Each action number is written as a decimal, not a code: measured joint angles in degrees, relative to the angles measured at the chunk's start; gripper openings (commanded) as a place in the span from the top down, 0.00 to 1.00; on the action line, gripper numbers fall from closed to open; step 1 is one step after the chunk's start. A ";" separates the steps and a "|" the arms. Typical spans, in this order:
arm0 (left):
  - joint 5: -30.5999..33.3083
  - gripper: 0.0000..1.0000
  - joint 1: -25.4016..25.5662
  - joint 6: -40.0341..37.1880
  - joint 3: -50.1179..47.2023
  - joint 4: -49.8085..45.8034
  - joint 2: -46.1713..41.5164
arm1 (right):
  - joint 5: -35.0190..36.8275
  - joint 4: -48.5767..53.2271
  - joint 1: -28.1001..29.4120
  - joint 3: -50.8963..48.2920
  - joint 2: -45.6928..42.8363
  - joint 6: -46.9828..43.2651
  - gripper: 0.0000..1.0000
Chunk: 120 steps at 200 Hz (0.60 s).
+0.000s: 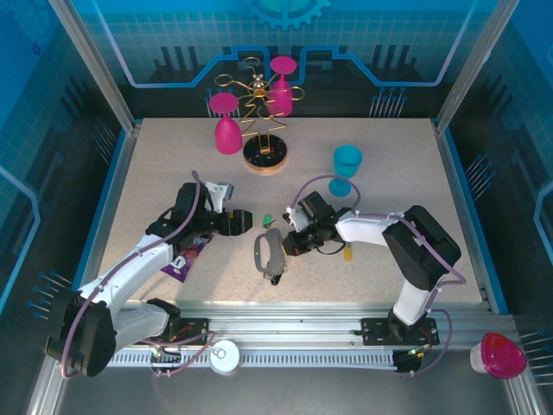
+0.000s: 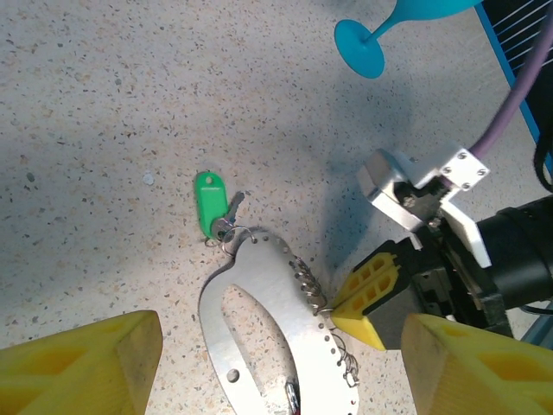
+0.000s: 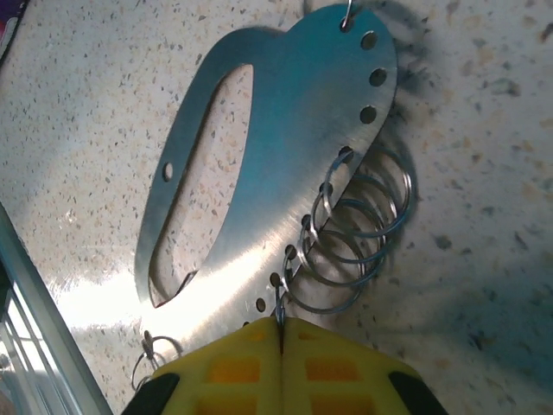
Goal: Put the keys on the keyring
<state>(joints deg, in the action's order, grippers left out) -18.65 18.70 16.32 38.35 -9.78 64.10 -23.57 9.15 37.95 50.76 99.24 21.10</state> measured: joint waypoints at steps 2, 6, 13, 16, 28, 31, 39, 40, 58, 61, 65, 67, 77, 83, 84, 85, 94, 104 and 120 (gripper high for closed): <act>0.02 0.26 0.00 0.00 0.00 0.00 -0.02 | 0.22 0.33 0.02 -0.02 -0.31 -0.22 1.00; 0.02 0.26 0.00 -0.09 0.00 0.00 -0.02 | 0.48 0.76 0.02 -0.02 -0.76 -0.52 1.00; 0.02 0.26 0.00 -0.15 0.00 0.00 -0.04 | 1.05 1.55 0.02 -0.02 -1.68 -1.20 1.00; 0.02 0.26 0.00 -0.15 0.00 0.00 -0.04 | 1.25 1.84 0.02 -0.02 -2.05 -1.51 1.00; 0.02 0.26 0.00 -0.15 0.00 0.00 -0.09 | 1.90 2.89 0.07 -0.02 -3.28 -2.56 1.00; 0.04 0.27 0.00 -0.15 0.00 0.00 -0.09 | 2.12 3.10 0.13 -0.02 -3.58 -2.82 1.00; 0.04 0.26 0.00 -0.15 -0.07 0.00 -0.20 | 2.34 3.65 0.26 0.00 -4.17 -3.54 1.00; 0.04 0.27 0.00 -0.17 -0.11 0.00 -0.24 | 2.38 3.78 0.28 0.00 -4.26 -3.67 1.00; 0.39 0.26 0.00 -0.20 -0.61 0.04 -0.90 | 2.86 5.14 0.92 0.28 -4.83 -5.38 1.00; 0.46 0.26 0.00 -0.20 -0.68 0.02 -1.01 | 3.08 5.35 1.03 0.37 -4.83 -5.62 1.00; 0.48 0.26 0.00 -0.17 -0.79 0.02 -1.11 | 3.39 5.64 1.25 0.46 -4.83 -6.05 1.00; 0.48 0.26 0.00 -0.20 -0.85 0.02 -1.18 | 3.50 5.75 1.33 0.48 -4.83 -6.16 1.00; 0.55 0.26 0.00 -0.22 -1.05 0.02 -1.33 | 4.35 6.73 1.97 0.87 -4.81 -7.13 1.00; 0.70 0.27 0.00 -0.24 -1.14 0.02 -1.38 | 4.92 7.28 2.38 1.25 -4.70 -7.61 1.00; 0.72 0.27 0.00 -0.26 -1.14 0.02 -1.38 | 4.96 7.37 2.45 1.29 -4.70 -7.69 1.00; 0.70 0.27 0.00 -0.26 -1.14 0.02 -1.38 | 5.14 7.50 2.58 1.40 -4.66 -7.82 1.00; 0.90 0.27 0.00 -0.33 -1.14 0.02 -1.44 | 6.01 8.24 3.30 2.23 -4.26 -8.52 1.00; 0.92 0.27 0.00 -0.35 -1.14 0.02 -1.57 | 6.97 8.72 4.17 3.32 -3.56 -9.35 1.00; 0.92 0.27 0.00 -0.35 -1.14 0.02 -1.66 | 8.31 9.44 5.33 5.07 -2.36 -10.62 1.00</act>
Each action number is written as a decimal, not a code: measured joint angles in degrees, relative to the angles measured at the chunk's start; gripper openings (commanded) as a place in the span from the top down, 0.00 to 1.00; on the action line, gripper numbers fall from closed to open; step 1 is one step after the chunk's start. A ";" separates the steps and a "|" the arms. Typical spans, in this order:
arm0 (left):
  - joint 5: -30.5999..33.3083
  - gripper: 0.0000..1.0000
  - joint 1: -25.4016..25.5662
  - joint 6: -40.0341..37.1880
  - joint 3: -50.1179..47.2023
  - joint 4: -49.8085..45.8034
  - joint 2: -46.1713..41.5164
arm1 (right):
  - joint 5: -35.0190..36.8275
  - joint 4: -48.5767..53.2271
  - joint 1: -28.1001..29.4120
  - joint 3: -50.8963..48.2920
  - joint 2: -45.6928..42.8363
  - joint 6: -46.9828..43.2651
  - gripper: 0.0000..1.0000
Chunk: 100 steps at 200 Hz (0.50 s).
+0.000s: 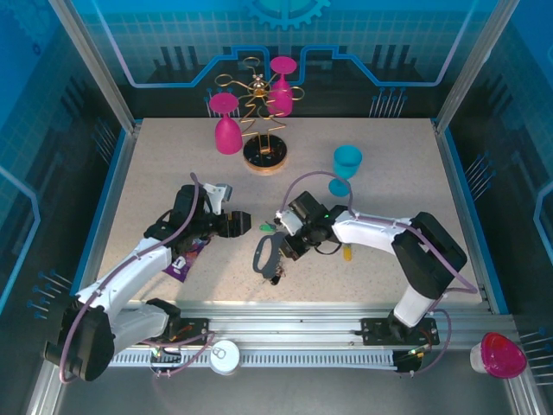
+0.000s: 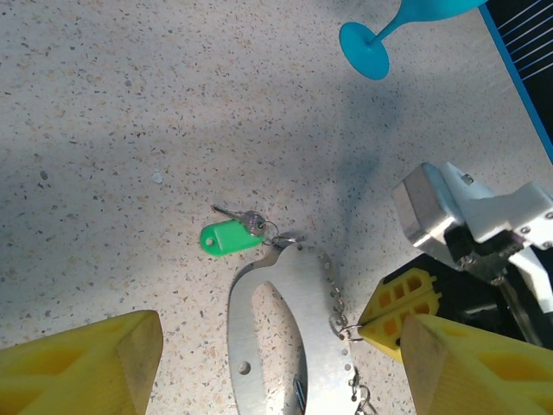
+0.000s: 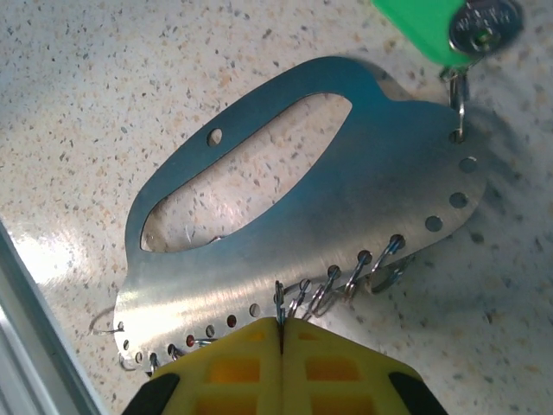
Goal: Put the keys on the keyring
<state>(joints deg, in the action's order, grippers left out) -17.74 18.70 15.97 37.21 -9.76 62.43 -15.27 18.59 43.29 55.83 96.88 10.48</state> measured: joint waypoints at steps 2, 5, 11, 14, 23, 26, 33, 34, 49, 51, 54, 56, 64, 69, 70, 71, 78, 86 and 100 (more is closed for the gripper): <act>0.02 0.27 0.00 0.00 0.00 0.00 0.00 | 0.20 0.07 0.15 0.20 0.17 -0.17 1.00; 0.02 0.27 0.00 0.00 0.00 0.00 -0.02 | 0.37 0.22 0.33 0.48 0.37 -0.42 1.00; 0.02 0.27 0.00 0.00 0.00 0.02 -0.02 | 0.90 0.55 0.63 1.05 0.81 -0.90 1.00; 0.02 0.27 0.00 0.00 0.00 0.00 -0.04 | 1.18 0.72 0.74 1.31 1.03 -1.11 1.00; 0.04 0.27 0.00 0.00 -0.02 0.00 -0.04 | 1.92 1.33 1.16 2.14 1.75 -1.84 1.00; 0.07 0.27 0.00 0.00 -0.02 0.00 -0.04 | 2.12 1.51 1.27 2.43 1.97 -2.03 1.00; 0.15 0.27 0.00 0.00 -0.02 0.02 -0.04 | 2.73 1.81 1.49 3.02 2.51 -2.56 1.00; 0.15 0.27 0.00 0.00 -0.02 0.02 -0.04 | 2.80 1.84 1.53 3.06 2.56 -2.62 1.00; 0.17 0.27 0.00 0.00 -0.09 0.00 -0.04 | 3.56 2.36 1.99 4.02 3.61 -3.52 1.00; 0.17 0.27 0.00 0.00 -0.09 0.02 -0.04 | 3.69 2.45 2.05 4.15 3.76 -3.67 1.00; 0.20 0.27 0.00 0.00 -0.11 0.02 -0.04 | 3.89 2.58 2.10 4.31 3.91 -3.87 1.00; 0.17 0.27 0.00 0.00 -0.11 0.02 -0.04 | 3.96 2.64 2.16 4.44 4.04 -3.98 1.00; 0.20 0.27 0.00 0.00 -0.15 0.02 -0.04 | 4.24 2.95 2.40 4.83 4.44 -4.44 1.00; 0.20 0.27 0.00 0.00 -0.17 0.04 -0.04 | 4.37 3.02 2.47 4.96 4.61 -4.61 1.00; 0.20 0.27 0.00 0.00 -0.17 0.04 -0.04 | 4.37 3.04 2.47 4.98 4.63 -4.63 1.00; 0.20 0.27 0.00 0.00 -0.20 0.04 -0.04 | 4.37 3.04 2.49 5.01 4.63 -4.66 1.00; 0.20 0.27 0.00 0.00 -0.22 0.07 -0.04 | 4.42 3.06 2.56 5.03 4.70 -4.85 1.00; 0.20 0.27 0.00 0.00 -0.31 0.07 -0.04 | 4.61 3.78 2.73 5.57 5.03 -5.31 1.00; 0.20 0.27 0.00 -0.02 -0.33 0.07 -0.04 | 4.76 4.13 3.06 6.67 6.01 -5.99 1.00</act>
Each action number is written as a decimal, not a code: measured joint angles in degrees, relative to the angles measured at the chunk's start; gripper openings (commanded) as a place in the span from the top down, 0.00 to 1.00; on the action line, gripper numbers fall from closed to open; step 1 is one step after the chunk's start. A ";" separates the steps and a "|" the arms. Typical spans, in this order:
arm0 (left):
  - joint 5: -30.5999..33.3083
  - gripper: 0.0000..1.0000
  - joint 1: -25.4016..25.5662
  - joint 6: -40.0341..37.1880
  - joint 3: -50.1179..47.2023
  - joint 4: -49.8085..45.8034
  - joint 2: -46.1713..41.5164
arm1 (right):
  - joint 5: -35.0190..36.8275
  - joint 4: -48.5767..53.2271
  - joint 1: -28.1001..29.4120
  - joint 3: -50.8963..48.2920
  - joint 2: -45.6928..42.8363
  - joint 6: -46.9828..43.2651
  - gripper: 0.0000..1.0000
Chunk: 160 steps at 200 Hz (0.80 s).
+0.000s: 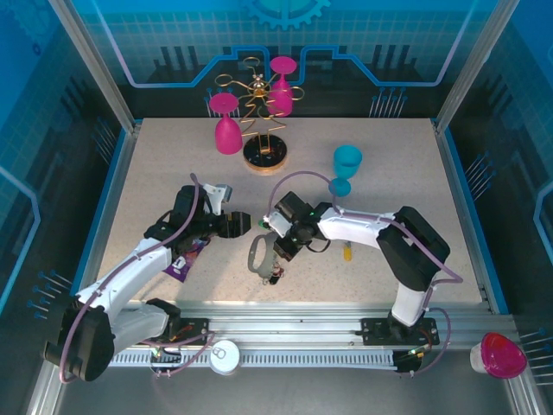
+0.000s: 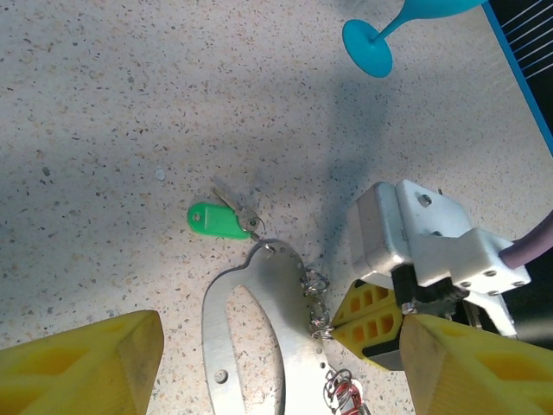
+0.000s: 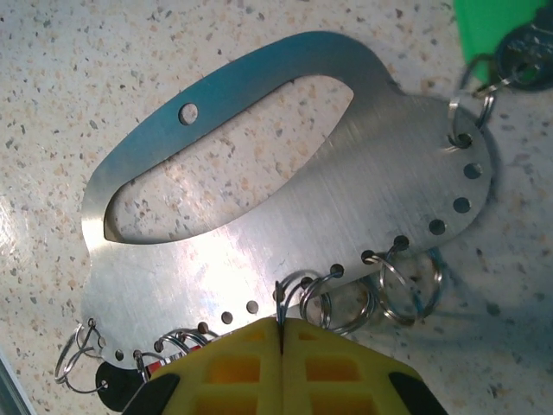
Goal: Put the keys on the keyring
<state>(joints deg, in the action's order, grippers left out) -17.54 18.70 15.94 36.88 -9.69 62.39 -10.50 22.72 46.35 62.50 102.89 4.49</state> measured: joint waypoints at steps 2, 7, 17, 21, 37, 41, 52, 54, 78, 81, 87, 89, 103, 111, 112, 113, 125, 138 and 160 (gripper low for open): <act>0.00 0.27 0.00 0.00 0.00 0.00 0.00 | 0.02 -0.02 0.09 0.15 0.17 -0.13 1.00; 0.00 0.27 0.00 0.02 0.00 0.00 0.00 | 0.02 -0.02 0.20 0.48 0.50 -0.33 1.00; 0.00 0.27 0.00 0.00 0.00 0.02 0.00 | 0.02 0.13 0.48 0.96 1.03 -0.61 1.00; 0.00 0.27 0.00 0.00 -0.02 0.02 0.00 | 0.02 0.15 0.55 1.09 1.25 -0.74 1.00; 0.00 0.27 0.00 0.00 -0.04 0.02 0.00 | 0.02 0.50 0.79 1.60 1.90 -1.18 0.97; 0.00 0.27 0.00 0.00 -0.04 0.00 0.00 | 0.02 0.52 0.85 1.70 2.05 -1.29 0.96; 0.00 0.27 0.00 0.00 -0.04 0.00 0.00 | 0.02 0.76 0.90 1.97 2.40 -1.57 0.94; 0.00 0.27 0.00 0.00 -0.04 0.02 0.00 | 0.00 0.83 0.92 2.03 2.47 -1.62 0.94; 0.00 0.27 0.00 -0.02 -0.04 0.02 0.00 | 0.00 1.07 0.96 2.60 2.93 -1.92 0.91; 0.00 0.27 0.00 0.00 -0.04 0.02 0.00 | 0.00 1.07 0.96 2.69 3.02 -1.97 0.91; 0.00 0.27 0.00 -0.02 -0.04 0.00 0.00 | 0.00 1.07 0.96 2.84 3.15 -1.99 0.91; 0.00 0.27 0.00 -0.02 -0.04 0.00 0.00 | 0.00 1.09 0.96 2.86 3.19 -2.01 0.91; 0.00 0.27 0.00 -0.13 -0.04 0.00 0.00 | -0.15 1.14 0.96 2.91 3.34 -2.01 0.89; 0.00 0.27 0.00 -0.42 -0.04 0.00 0.00 | -0.22 1.22 0.96 2.99 3.43 -2.03 0.89; 0.00 0.27 0.00 -0.44 -0.04 0.00 0.00 | -0.22 1.25 0.96 2.99 3.43 -2.01 0.89; 0.00 0.27 0.00 -0.44 -0.04 0.00 0.00 | -0.22 1.27 0.96 3.04 3.43 -2.01 0.89; 0.02 0.27 0.00 -0.68 -0.04 0.00 0.00 | -0.42 1.33 0.96 3.30 3.63 -2.01 0.88; 0.02 0.27 0.00 -0.90 -0.04 0.00 0.00 | -0.46 1.31 0.98 3.52 3.76 -2.03 0.88; 0.07 0.27 0.00 -1.03 -0.04 0.00 0.00 | -0.48 1.33 1.14 3.61 3.82 -2.05 0.86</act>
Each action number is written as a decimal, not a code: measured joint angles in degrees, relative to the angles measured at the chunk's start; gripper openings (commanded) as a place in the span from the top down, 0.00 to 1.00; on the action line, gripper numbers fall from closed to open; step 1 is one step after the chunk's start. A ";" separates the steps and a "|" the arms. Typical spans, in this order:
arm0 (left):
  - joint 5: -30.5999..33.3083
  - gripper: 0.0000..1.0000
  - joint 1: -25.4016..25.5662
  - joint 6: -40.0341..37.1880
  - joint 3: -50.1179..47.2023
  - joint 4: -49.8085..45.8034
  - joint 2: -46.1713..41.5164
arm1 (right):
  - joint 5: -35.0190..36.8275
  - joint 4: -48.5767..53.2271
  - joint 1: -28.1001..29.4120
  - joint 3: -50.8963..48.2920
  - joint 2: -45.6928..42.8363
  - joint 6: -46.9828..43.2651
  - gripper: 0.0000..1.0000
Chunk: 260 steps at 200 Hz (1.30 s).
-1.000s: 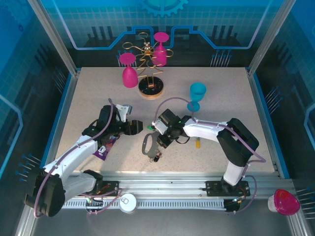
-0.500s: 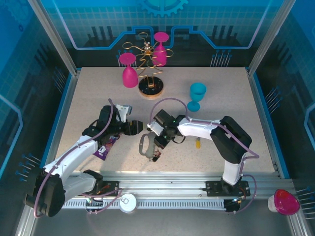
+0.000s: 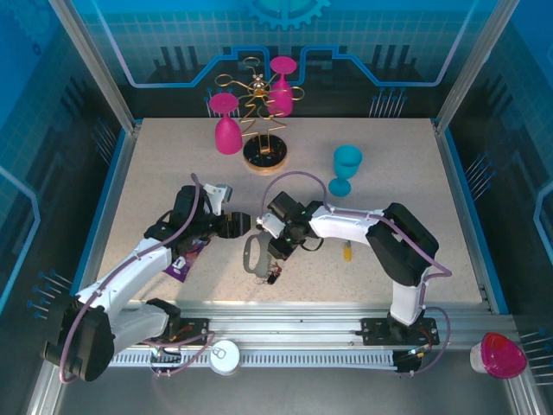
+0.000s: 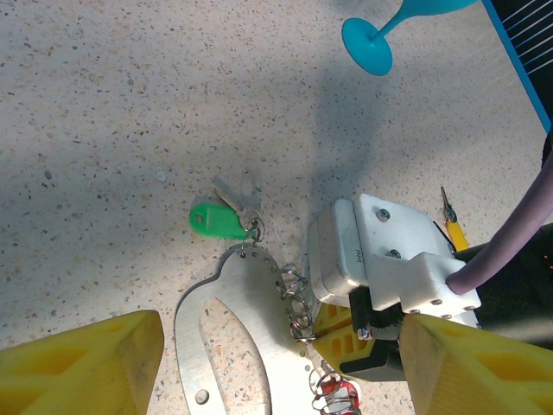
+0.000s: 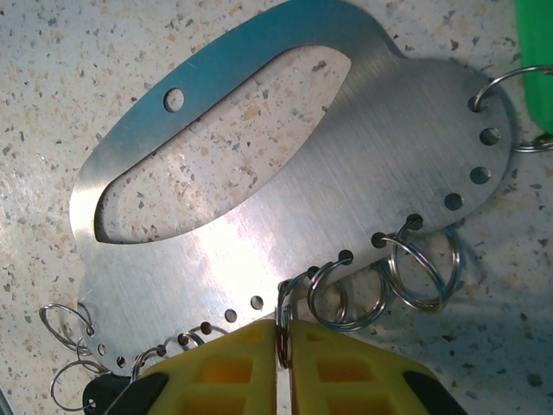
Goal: Put the keys on the keyring
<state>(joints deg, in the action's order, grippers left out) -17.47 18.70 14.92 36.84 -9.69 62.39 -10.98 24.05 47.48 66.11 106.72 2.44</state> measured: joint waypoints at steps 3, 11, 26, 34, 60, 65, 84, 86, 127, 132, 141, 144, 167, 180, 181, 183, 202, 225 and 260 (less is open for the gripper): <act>0.02 0.27 0.00 0.00 0.00 0.00 0.00 | -0.02 0.00 0.07 0.00 0.04 0.02 0.86; 0.13 0.27 0.00 -0.02 0.00 -0.02 0.00 | -0.07 0.00 0.15 0.02 0.15 0.00 0.85; 0.13 0.27 0.00 -0.02 0.00 -0.02 -0.02 | -0.15 0.04 0.24 0.09 0.52 -0.04 0.85; 0.13 0.27 0.00 -0.02 0.00 -0.07 -0.11 | -0.15 0.24 0.24 0.26 0.83 -0.13 0.84; 0.15 0.27 0.00 -0.04 0.00 -0.07 -0.26 | -0.17 0.57 0.24 0.83 1.36 -0.17 0.88; 0.15 0.27 0.00 -0.04 0.00 -0.07 -0.26 | -0.17 0.61 0.24 0.90 1.36 -0.15 0.89; 0.15 0.27 0.00 -0.04 0.00 -0.09 -0.26 | -0.13 0.61 0.24 1.07 1.36 -0.33 0.93; 0.15 0.27 0.00 -0.04 0.00 -0.09 -0.26 | -0.13 0.63 0.24 1.07 1.36 -0.28 0.94; 0.17 0.27 0.00 -0.07 0.00 -0.09 -0.31 | -0.04 1.01 0.24 1.09 1.20 -0.57 0.99; 0.17 0.27 0.00 -0.07 0.00 -0.11 -0.33 | 0.07 1.11 0.24 1.09 1.07 -0.57 0.99; 0.17 0.27 0.00 -0.07 0.00 -0.11 -0.39 | 0.11 1.44 0.26 1.09 0.81 -0.59 1.00; 0.17 0.27 0.00 -0.07 0.00 -0.13 -0.44 | 0.20 1.51 0.26 1.09 0.63 -0.59 1.00; 0.15 0.27 0.00 -0.02 0.00 -0.31 -0.74 | 0.52 1.92 0.26 1.05 -1.05 -0.59 1.00; 0.09 0.28 0.00 0.00 -0.04 -0.35 -0.96 | 0.55 1.73 0.37 0.70 -2.54 -0.72 1.00; 0.09 0.28 0.00 0.00 -0.04 -0.35 -0.98 | 0.55 1.64 0.39 0.61 -2.75 -0.83 1.00; 0.04 0.28 0.00 -0.02 -0.07 -0.35 -1.01 | 0.57 1.57 0.44 0.50 -2.99 -0.85 1.00; -0.61 0.31 0.00 0.00 -0.31 -0.39 -1.66 | 0.52 0.26 0.57 -1.88 -6.38 -1.53 1.00; -1.66 0.37 0.00 -0.52 -0.74 -0.52 -3.58 | 0.22 -2.21 0.52 -6.12 -11.50 -3.17 1.00; -3.85 0.44 0.02 -5.33 -0.74 -0.52 -8.13 | -2.89 -8.39 -0.44 -11.93 -19.17 -5.99 1.00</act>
<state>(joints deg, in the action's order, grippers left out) -21.32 18.72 9.58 36.10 -10.22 54.26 -13.87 15.66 47.05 54.17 87.55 -3.55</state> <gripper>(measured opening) 0.567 0.062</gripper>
